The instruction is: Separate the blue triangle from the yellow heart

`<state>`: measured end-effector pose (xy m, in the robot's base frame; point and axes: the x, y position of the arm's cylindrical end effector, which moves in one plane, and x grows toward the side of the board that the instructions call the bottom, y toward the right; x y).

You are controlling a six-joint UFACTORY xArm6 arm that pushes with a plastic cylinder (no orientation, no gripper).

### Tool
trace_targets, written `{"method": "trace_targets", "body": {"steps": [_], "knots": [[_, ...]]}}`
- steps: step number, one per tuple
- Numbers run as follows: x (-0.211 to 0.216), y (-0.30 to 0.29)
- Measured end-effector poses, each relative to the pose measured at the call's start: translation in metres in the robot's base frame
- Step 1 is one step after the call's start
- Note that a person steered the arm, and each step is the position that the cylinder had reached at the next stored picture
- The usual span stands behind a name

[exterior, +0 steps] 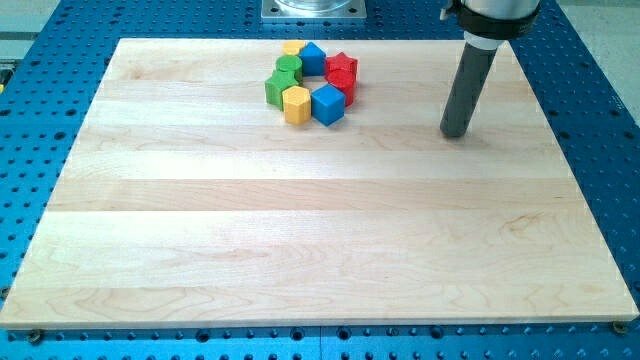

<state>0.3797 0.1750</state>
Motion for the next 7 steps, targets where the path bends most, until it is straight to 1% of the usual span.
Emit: {"method": "trace_targets", "body": {"steps": [1,2,3,4,5,6,7], "knots": [[0.01,-0.004],[-0.035,0.001],[-0.143,-0.019],[-0.171,-0.076],[-0.178,-0.114],[-0.178,-0.178],[-0.178,-0.218]]}}
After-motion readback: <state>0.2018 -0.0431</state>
